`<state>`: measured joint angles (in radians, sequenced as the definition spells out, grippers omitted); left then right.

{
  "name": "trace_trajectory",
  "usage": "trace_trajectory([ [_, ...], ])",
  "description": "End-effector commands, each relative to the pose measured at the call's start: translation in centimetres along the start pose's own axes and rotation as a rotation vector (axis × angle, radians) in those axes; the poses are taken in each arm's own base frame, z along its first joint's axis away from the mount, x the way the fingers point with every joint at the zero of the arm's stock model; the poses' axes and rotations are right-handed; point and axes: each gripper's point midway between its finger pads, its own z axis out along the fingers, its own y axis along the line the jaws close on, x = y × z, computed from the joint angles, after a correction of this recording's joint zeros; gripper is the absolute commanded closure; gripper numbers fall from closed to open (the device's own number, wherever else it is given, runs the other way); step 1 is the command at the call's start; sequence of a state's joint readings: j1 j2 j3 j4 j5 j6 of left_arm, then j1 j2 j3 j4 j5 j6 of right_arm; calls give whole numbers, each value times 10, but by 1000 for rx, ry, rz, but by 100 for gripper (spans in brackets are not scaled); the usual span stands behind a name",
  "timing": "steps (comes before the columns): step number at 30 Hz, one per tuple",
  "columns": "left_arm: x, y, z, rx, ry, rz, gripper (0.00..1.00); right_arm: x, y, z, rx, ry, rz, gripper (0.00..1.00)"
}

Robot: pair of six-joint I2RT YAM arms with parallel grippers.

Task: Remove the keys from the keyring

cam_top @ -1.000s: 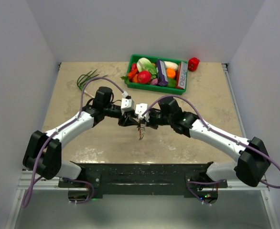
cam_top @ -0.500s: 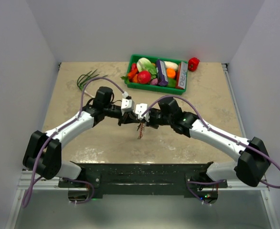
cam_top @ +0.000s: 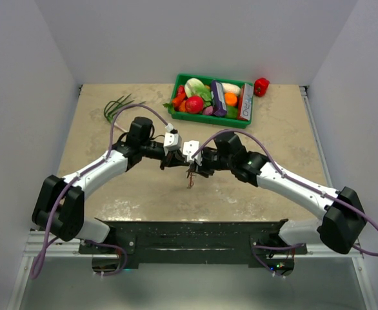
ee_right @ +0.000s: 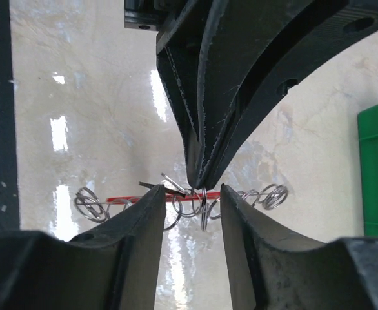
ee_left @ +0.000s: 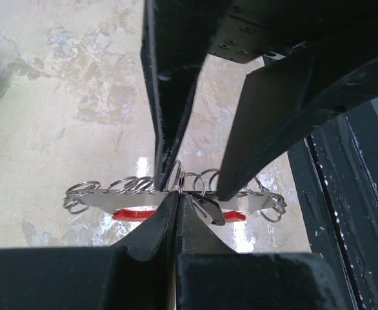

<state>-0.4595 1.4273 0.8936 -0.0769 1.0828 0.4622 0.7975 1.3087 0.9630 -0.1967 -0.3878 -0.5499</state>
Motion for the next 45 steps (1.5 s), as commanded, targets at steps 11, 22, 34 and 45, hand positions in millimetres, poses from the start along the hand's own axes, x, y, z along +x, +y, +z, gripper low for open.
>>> trace_trajectory([
  [11, -29, -12, -6, 87, -113, 69, 100, -62, -13, -71, -132, -303, 101, 45],
  [22, -54, -13, -9, 104, -153, 107, 100, -54, 16, -73, -288, -302, 74, 52],
  [34, -82, -15, -13, 157, -177, 119, 100, -46, 10, -73, -267, -295, 93, 57],
  [45, -92, -30, -19, 222, -182, 114, 100, -37, 12, -65, -293, -272, 112, 57],
])
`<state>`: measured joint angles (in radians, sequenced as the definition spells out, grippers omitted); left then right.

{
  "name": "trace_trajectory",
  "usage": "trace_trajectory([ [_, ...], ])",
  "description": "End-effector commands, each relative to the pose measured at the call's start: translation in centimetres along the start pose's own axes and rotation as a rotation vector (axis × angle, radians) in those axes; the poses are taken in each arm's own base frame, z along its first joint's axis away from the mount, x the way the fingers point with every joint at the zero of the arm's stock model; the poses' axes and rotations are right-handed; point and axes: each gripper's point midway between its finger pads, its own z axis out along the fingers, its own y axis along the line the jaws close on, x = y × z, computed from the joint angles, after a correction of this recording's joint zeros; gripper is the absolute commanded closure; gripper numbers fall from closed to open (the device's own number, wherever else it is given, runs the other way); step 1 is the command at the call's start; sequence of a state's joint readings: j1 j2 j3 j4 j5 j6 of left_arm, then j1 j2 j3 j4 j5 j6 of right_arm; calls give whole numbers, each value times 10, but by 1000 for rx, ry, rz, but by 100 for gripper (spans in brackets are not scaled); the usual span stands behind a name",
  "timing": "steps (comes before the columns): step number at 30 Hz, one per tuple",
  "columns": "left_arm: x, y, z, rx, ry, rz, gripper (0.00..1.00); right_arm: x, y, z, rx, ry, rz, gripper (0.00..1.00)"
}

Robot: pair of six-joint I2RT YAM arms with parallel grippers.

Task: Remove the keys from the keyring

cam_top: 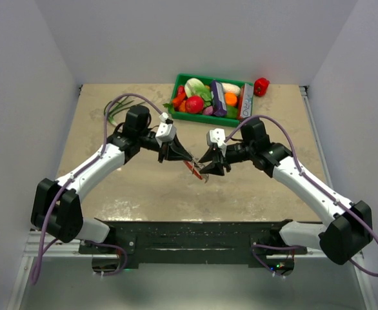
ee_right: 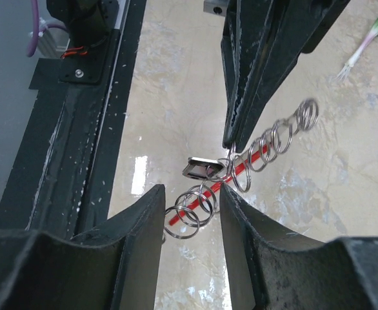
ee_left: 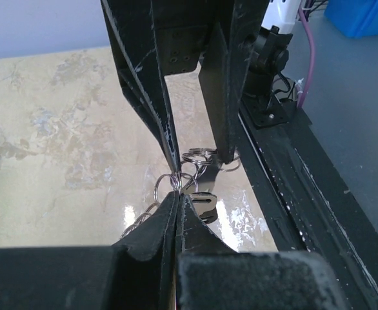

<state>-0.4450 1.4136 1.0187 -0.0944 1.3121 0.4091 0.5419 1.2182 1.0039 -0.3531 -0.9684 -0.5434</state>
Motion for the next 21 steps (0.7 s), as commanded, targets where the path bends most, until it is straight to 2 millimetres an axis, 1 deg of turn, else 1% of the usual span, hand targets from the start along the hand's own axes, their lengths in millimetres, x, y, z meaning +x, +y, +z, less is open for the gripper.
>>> trace_trajectory([
  [1, -32, -10, -4, 61, -36, 85, 100, -10, 0, -2, -18, -23, -22, 57],
  [6, -37, -17, -6, 84, -42, 91, 100, -15, 2, -2, -27, -38, -15, 57],
  [15, -37, -19, -6, 89, -43, 100, 100, -27, 12, -3, -76, -80, -7, 56],
  [21, -39, -25, -6, 115, -56, 105, 100, -29, 17, 1, -130, -103, 25, 54],
])
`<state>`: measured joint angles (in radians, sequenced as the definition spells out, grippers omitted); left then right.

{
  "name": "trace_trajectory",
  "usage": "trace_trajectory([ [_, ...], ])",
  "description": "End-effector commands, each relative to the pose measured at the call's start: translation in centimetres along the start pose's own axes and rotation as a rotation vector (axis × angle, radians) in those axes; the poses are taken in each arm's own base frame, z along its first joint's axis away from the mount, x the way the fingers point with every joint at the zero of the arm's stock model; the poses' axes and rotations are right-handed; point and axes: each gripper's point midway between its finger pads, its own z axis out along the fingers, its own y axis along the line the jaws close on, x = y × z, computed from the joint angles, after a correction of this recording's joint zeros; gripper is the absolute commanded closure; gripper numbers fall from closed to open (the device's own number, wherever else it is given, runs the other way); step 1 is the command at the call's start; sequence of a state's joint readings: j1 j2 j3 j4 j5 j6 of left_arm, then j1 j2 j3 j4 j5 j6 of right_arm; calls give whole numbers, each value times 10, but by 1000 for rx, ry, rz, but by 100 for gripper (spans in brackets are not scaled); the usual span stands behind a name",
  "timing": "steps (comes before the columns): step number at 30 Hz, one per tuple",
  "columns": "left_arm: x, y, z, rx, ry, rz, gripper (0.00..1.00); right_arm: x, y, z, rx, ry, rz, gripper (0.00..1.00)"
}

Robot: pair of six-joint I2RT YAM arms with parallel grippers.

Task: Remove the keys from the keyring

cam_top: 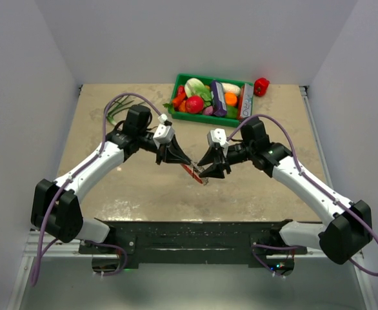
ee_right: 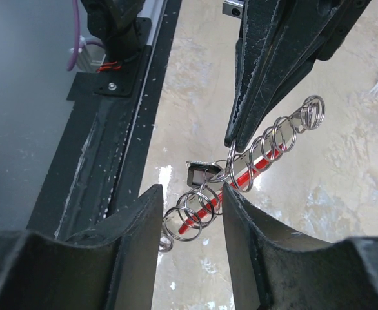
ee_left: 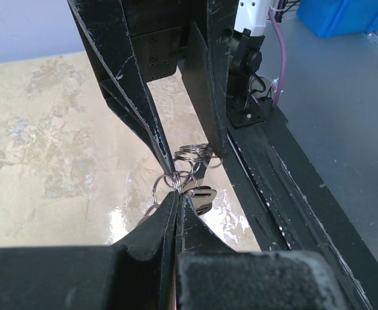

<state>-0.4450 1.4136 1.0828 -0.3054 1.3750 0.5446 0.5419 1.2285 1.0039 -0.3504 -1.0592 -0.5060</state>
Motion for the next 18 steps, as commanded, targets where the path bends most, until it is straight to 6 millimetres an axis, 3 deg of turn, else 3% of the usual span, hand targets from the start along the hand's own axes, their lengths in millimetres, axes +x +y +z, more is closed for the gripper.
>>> trace_trajectory([
  [1, -32, -10, -3, 49, -50, 115, 100, -26, 9, -1, -75, -69, -20, 53],
  [18, -33, -25, -3, 127, -94, 141, 100, -37, 14, -2, -96, -105, -18, 45],
])
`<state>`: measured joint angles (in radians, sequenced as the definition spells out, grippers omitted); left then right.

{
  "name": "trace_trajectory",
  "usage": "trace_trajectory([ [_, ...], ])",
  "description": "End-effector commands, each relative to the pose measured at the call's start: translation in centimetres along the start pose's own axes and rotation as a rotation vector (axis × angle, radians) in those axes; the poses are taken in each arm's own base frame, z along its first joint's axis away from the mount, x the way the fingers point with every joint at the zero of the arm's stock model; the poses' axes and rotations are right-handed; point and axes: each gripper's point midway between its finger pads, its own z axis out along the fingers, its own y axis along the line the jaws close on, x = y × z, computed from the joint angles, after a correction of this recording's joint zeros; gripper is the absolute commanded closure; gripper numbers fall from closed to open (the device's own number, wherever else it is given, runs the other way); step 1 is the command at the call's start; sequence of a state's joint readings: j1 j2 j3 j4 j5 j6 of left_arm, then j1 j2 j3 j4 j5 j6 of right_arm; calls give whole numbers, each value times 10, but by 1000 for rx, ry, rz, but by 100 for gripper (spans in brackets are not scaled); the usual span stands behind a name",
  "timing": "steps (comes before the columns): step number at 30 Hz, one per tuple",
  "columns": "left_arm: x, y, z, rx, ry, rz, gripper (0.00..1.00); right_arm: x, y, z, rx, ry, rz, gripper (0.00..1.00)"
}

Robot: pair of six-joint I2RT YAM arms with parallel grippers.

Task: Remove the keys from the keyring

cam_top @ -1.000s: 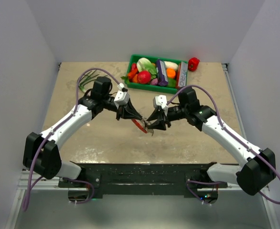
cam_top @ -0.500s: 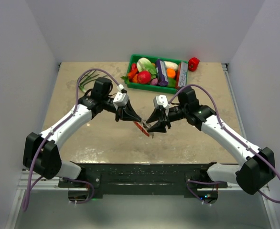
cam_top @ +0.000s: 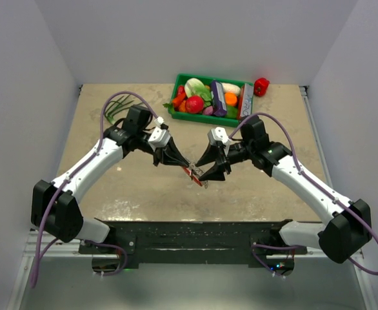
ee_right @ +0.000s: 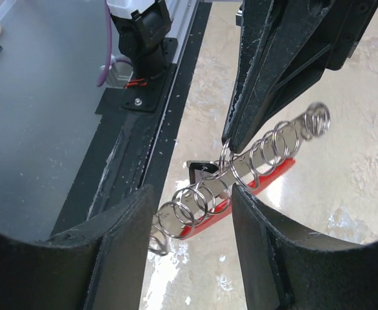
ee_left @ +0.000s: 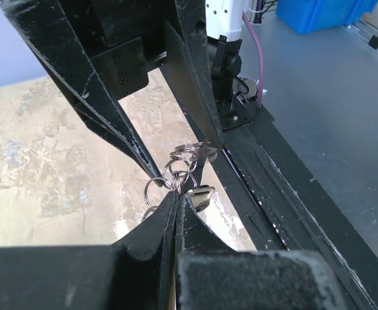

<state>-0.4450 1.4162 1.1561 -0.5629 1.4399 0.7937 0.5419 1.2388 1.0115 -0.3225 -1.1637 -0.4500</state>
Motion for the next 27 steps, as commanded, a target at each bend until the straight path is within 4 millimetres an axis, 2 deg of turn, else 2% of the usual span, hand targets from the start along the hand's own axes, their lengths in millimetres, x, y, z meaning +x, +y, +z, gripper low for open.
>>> trace_trajectory([
  [1, -24, -7, 0, 58, -76, 81, 100, -26, 2, -4, -8, -48, -56, 45],
  [9, -25, -10, 0, 66, -86, 87, 100, -32, 5, -5, -13, -55, -66, 45],
  [17, -24, -9, 0, 69, -89, 81, 100, -37, 17, -3, -66, -63, -76, 44],
  [27, -24, -9, 0, 73, -94, 80, 100, -24, 24, 9, -99, -14, -87, 44],
])
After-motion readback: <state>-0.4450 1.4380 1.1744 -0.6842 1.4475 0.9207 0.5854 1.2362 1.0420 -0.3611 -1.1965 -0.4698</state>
